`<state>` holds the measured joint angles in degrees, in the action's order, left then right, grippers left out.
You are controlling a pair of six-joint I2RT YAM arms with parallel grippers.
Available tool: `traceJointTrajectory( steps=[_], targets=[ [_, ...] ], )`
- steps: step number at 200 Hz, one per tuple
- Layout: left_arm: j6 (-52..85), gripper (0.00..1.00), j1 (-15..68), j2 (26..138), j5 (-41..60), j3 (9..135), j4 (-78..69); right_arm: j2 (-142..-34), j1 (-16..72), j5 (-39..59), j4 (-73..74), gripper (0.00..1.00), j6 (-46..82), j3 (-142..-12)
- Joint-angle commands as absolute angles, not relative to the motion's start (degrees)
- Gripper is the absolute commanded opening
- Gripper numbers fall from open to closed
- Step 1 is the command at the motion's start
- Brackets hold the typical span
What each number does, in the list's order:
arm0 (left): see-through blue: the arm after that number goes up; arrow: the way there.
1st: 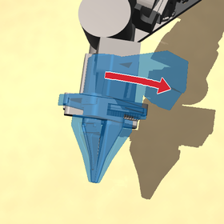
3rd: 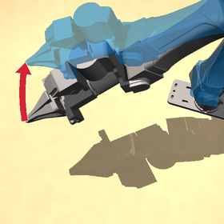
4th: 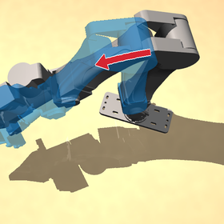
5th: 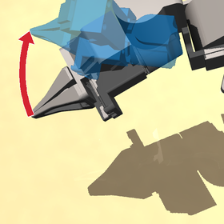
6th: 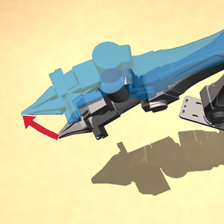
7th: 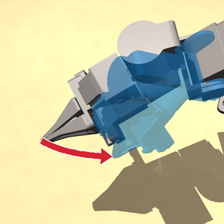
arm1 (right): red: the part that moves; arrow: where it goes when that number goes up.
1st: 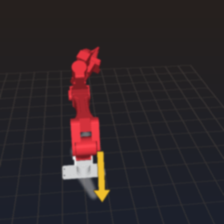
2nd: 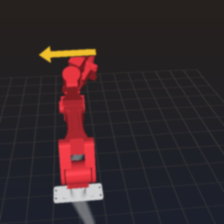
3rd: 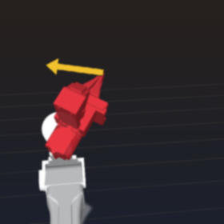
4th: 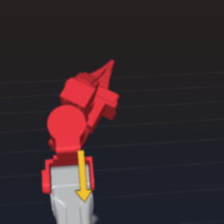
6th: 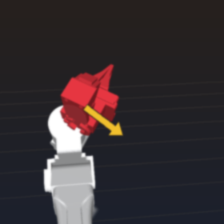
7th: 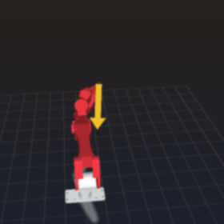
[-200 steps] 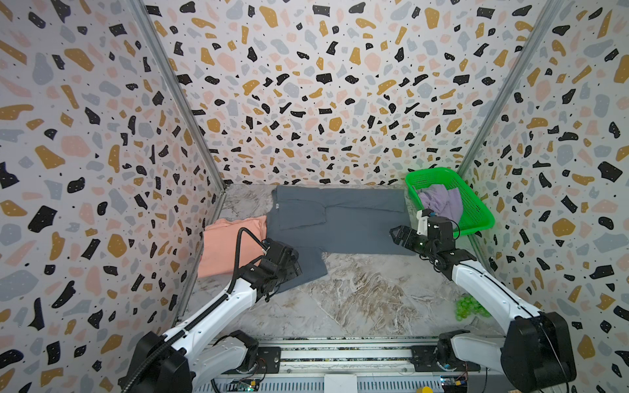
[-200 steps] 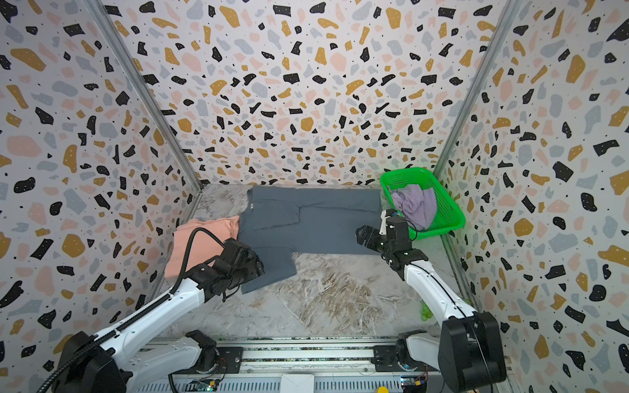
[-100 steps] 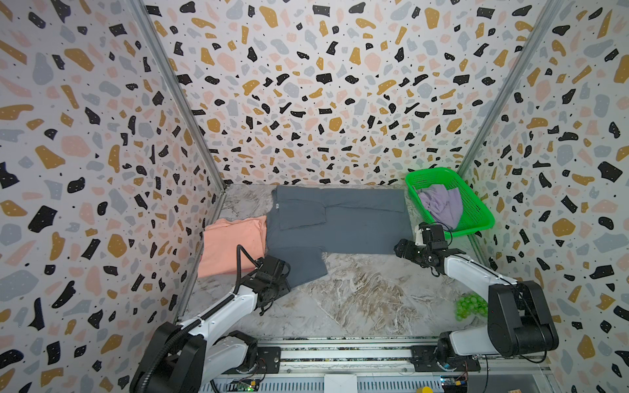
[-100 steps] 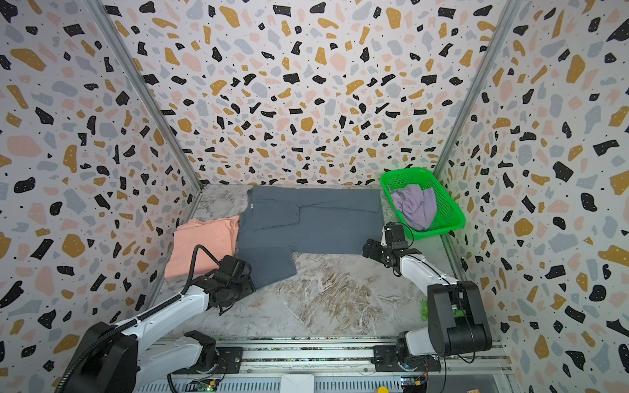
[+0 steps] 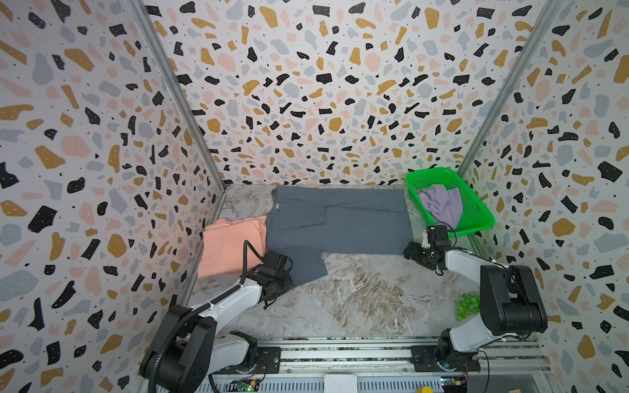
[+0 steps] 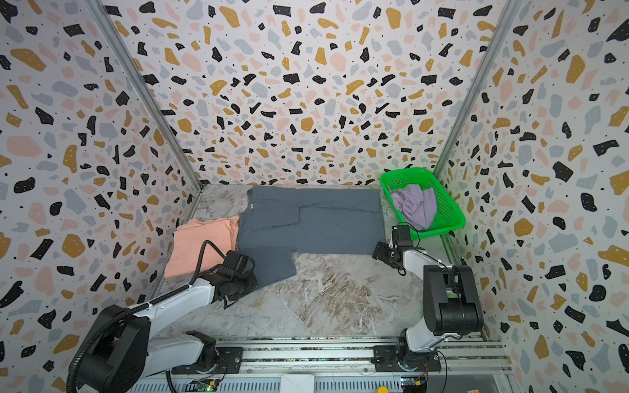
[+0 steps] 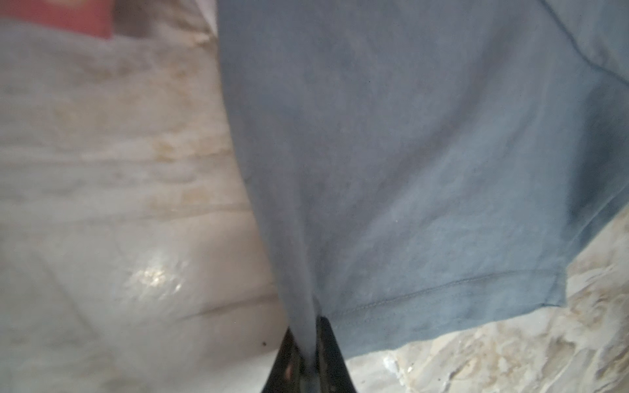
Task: Fold and stack the t-shirts
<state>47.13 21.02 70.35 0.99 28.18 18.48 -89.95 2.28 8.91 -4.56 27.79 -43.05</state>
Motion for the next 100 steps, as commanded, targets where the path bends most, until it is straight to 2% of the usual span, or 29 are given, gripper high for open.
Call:
traceJointTrajectory(
  steps=[1,25,35,46,63,76,100],
  targets=[
    [46.5,0.06,20.9,69.2,0.3,30.8,21.7,-92.5,2.8,10.7,-4.5,0.71,28.2,-45.1],
    [46.7,0.02,20.9,68.7,0.4,31.3,21.8,-93.8,4.0,9.2,-3.2,0.70,28.8,-44.7],
    [46.8,0.00,21.0,68.2,0.2,31.4,22.0,-95.0,4.2,9.3,-3.5,0.66,29.3,-45.2],
    [46.9,0.00,20.9,67.4,-0.1,31.7,22.2,-96.4,4.8,9.1,-4.1,0.57,29.5,-45.9],
    [46.5,0.00,20.9,65.8,-1.4,33.2,23.3,-97.7,6.1,8.4,-5.5,0.26,29.4,-47.2],
    [46.4,0.00,21.0,63.6,-2.3,34.6,24.2,-97.4,6.8,8.0,-6.6,0.12,29.6,-47.6],
    [46.9,0.00,20.9,58.4,-3.8,37.1,29.2,-92.6,6.9,6.5,-9.6,0.04,29.4,-47.2]
  ],
)
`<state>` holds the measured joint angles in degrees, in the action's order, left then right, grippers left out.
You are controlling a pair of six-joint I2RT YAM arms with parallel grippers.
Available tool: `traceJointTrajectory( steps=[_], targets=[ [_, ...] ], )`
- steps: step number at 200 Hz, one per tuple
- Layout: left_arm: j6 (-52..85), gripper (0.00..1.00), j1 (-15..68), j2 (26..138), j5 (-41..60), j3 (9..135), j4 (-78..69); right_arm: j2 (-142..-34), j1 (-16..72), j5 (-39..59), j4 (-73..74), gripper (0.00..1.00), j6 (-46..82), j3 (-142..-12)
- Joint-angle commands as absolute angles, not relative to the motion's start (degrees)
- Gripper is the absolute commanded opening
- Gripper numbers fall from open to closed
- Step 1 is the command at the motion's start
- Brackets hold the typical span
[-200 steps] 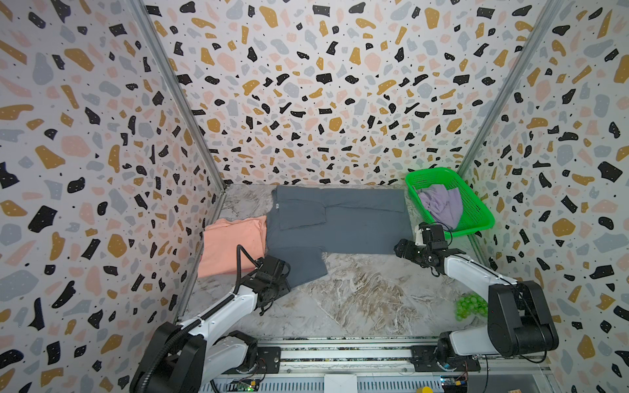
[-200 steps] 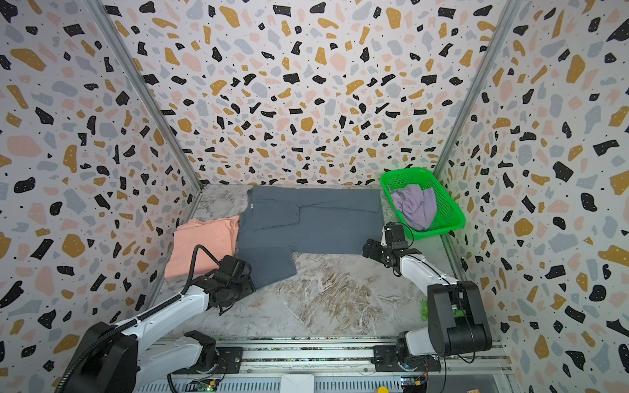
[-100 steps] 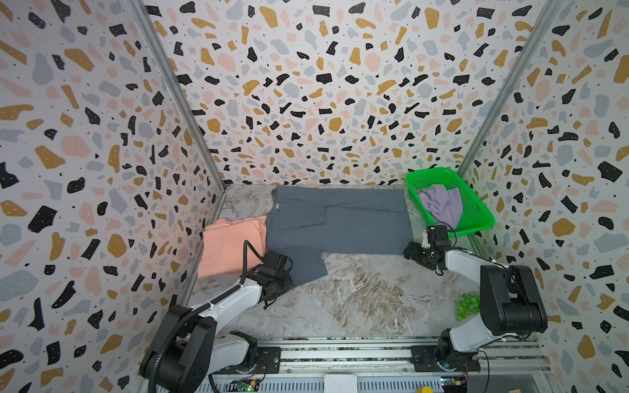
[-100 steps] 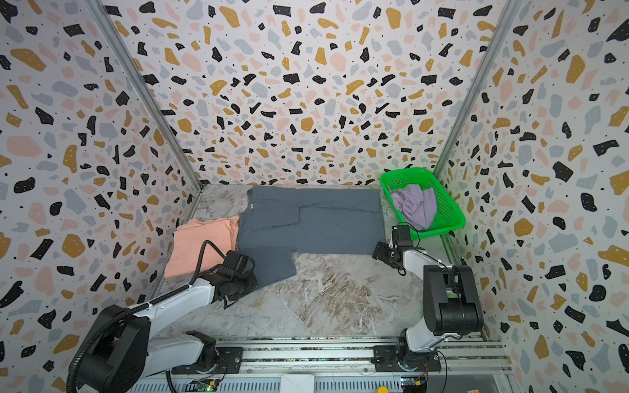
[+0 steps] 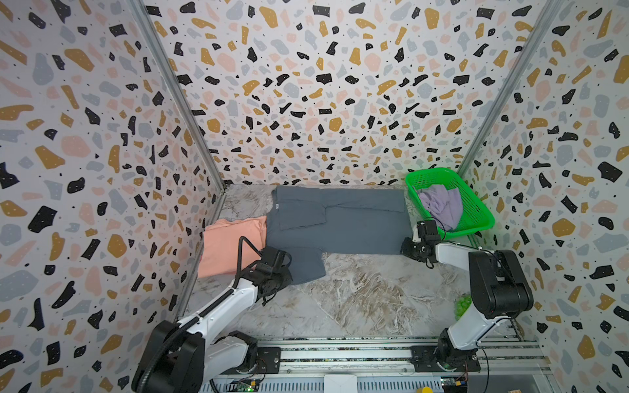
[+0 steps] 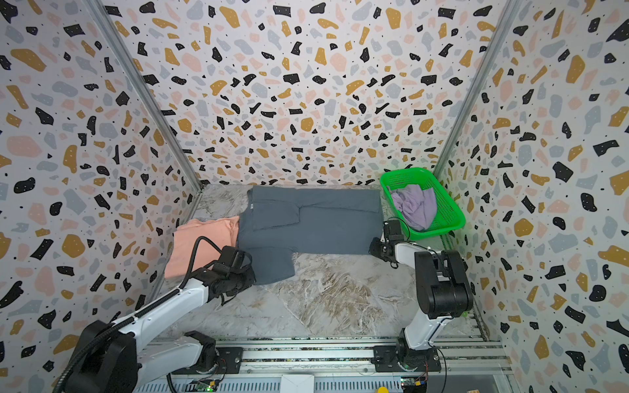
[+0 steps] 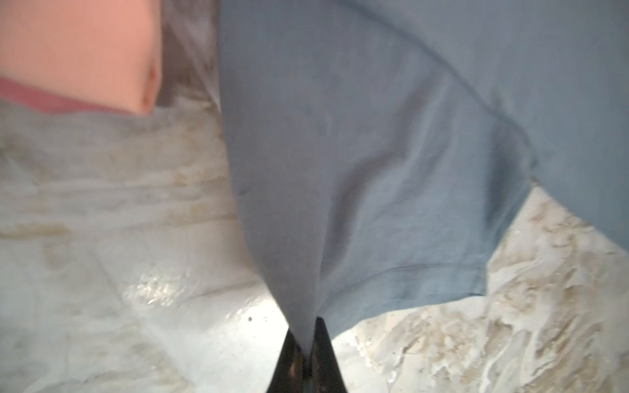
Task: Fold and stack the t-shirts
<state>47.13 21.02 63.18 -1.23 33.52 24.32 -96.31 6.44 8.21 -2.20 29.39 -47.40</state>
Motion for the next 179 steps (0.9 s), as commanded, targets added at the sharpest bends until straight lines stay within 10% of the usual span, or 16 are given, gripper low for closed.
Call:
traceJointTrajectory(
  steps=[1,99,179],
  targets=[
    [46.9,0.00,21.0,58.2,-3.9,37.2,29.5,-92.3,6.8,6.4,-9.8,0.04,29.3,-47.2],
    [51.9,0.00,21.8,44.6,0.7,43.0,46.4,-75.5,3.4,5.1,-21.4,0.01,24.6,-42.9],
    [32.9,0.00,18.1,72.9,-0.9,65.2,32.7,-89.0,2.3,15.4,-11.8,0.03,28.1,-59.1]
  ],
)
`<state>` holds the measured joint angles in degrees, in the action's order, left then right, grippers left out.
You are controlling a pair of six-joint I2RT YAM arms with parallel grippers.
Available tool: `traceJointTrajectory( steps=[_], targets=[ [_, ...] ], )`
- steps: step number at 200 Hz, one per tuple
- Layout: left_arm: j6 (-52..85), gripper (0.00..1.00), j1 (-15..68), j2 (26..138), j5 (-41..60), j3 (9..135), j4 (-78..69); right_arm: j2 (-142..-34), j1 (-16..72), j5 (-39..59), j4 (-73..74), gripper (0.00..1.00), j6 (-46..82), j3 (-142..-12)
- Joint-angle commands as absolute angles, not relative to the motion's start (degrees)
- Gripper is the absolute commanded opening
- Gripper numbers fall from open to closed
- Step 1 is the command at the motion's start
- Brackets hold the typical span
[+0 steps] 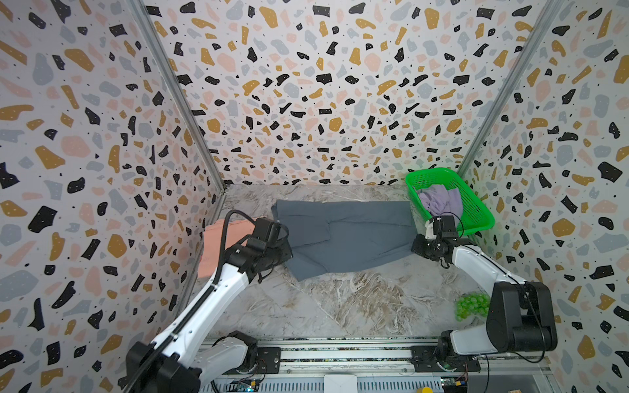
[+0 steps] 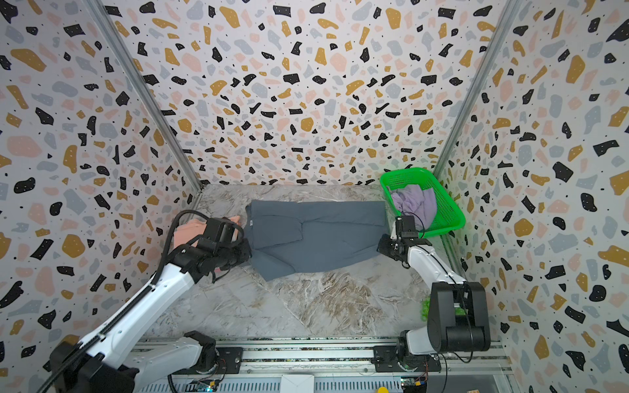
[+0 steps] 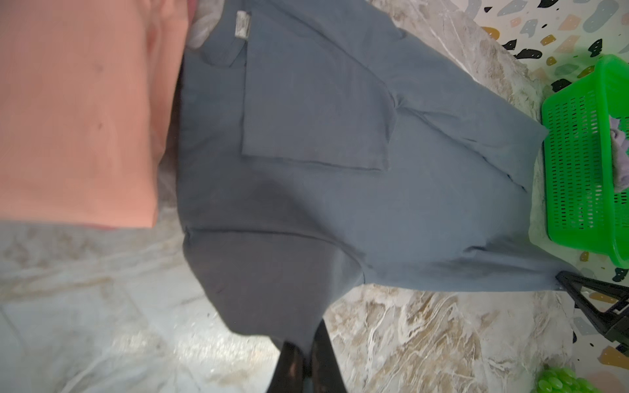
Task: Fold and stack the t-shirts
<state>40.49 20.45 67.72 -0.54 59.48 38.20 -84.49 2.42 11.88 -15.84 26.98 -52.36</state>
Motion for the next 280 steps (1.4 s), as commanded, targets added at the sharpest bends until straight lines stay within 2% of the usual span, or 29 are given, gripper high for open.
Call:
traceJointTrajectory(
  steps=[1,42,98,111,118,125,132,145,157,189,219,280],
  targets=[
    [32.8,0.00,17.8,72.9,-0.8,65.5,32.5,-89.3,2.3,15.4,-11.8,0.03,28.2,-59.5],
    [28.4,0.00,12.6,85.4,3.7,75.5,26.7,-101.2,1.9,14.7,-13.2,0.03,27.1,-72.3],
    [27.4,0.00,7.8,108.2,6.1,97.2,25.3,-116.5,0.0,15.5,-11.2,0.03,30.4,-85.8],
    [27.9,0.00,7.0,113.8,7.1,103.1,26.0,-119.7,0.0,15.8,-12.1,0.10,30.7,-89.7],
    [28.4,0.14,6.9,116.3,6.6,105.8,26.1,-120.8,0.0,15.8,-12.4,0.22,30.9,-91.3],
    [28.8,0.35,6.7,118.5,5.8,108.3,26.5,-121.3,0.0,15.5,-12.1,0.38,31.4,-92.0],
    [29.1,0.48,6.4,120.5,6.2,110.5,26.5,-121.1,-0.1,15.5,-11.0,0.46,31.6,-91.8],
    [30.1,0.62,6.0,123.1,6.9,113.9,27.1,-119.6,-0.1,14.3,-9.1,0.56,32.0,-90.3],
    [30.4,0.69,5.7,124.4,6.7,115.9,28.0,-117.7,-0.1,13.7,-8.0,0.62,31.8,-89.0],
    [30.4,0.72,5.6,122.1,3.9,112.4,28.8,-110.7,1.0,9.9,-7.1,0.63,30.9,-83.8],
    [32.4,0.72,6.5,116.8,5.7,100.7,25.0,-105.4,2.9,7.4,-4.0,0.62,30.3,-77.9],
    [38.2,0.71,11.3,113.8,8.0,84.6,16.3,-117.8,7.1,15.0,0.6,0.59,25.2,-85.1]
  ],
)
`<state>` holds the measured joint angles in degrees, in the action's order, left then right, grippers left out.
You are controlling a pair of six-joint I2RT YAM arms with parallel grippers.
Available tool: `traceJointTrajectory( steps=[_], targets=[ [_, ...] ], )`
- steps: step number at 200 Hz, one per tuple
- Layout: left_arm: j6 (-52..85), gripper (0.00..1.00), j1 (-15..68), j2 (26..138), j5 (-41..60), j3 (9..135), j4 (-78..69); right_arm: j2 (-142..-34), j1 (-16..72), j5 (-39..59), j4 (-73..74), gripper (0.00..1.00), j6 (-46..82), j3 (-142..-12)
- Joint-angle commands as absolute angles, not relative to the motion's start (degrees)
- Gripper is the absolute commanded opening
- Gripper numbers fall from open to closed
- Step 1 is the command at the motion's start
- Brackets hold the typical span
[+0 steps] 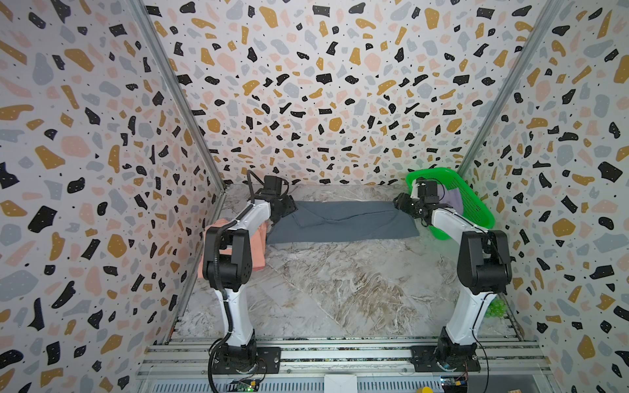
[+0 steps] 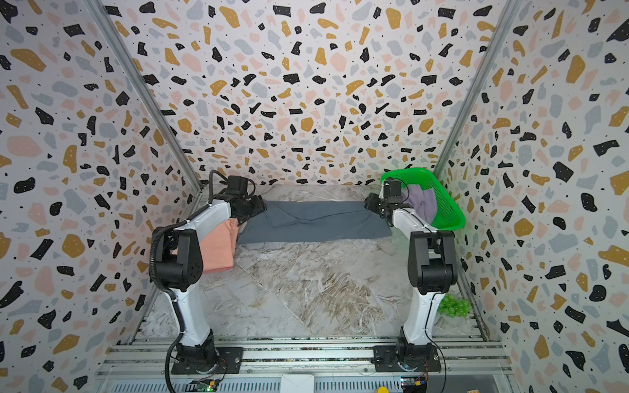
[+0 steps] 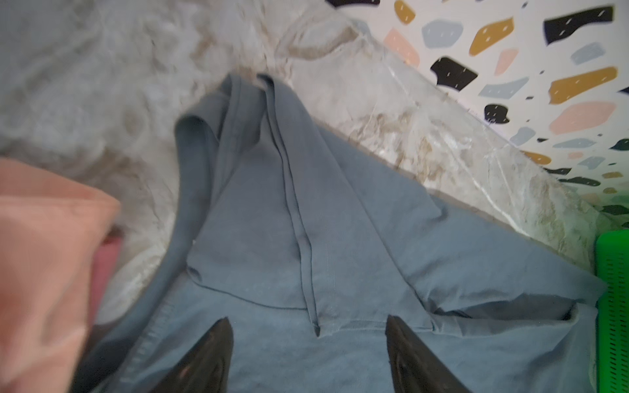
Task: Fold and stack the t-shirts
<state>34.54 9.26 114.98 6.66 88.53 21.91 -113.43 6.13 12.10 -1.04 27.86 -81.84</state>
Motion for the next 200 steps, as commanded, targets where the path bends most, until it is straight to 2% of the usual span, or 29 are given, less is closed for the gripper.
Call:
traceJointTrajectory(
  steps=[1,34,76,97,128,148,168,200],
  targets=[
    [38.3,0.71,11.4,113.8,8.1,84.4,16.1,-118.0,7.1,15.1,0.6,0.59,25.1,-85.3],
    [40.2,0.71,12.4,116.2,7.2,82.0,12.0,-123.9,7.5,14.9,-2.4,0.56,23.3,-89.7],
    [39.1,0.71,12.3,123.7,5.4,88.1,15.4,-126.8,7.6,12.5,-13.1,0.53,21.6,-90.7],
    [39.1,0.71,12.3,127.7,5.2,92.0,16.2,-125.4,7.7,14.2,-17.0,0.51,20.7,-87.1],
    [38.4,0.71,12.4,133.6,6.8,100.6,16.6,-117.4,10.0,18.3,-18.3,0.51,19.7,-73.9],
    [37.4,0.71,12.8,138.2,10.6,108.7,16.5,-111.1,14.1,22.0,-18.0,0.50,19.1,-63.3],
    [35.5,0.71,14.8,143.6,14.1,118.1,17.2,-105.0,21.8,25.6,-15.7,0.52,21.8,-53.1],
    [34.7,0.72,19.0,151.1,18.2,131.7,17.4,-95.5,36.0,25.9,-15.6,0.60,27.2,-48.3]
  ],
)
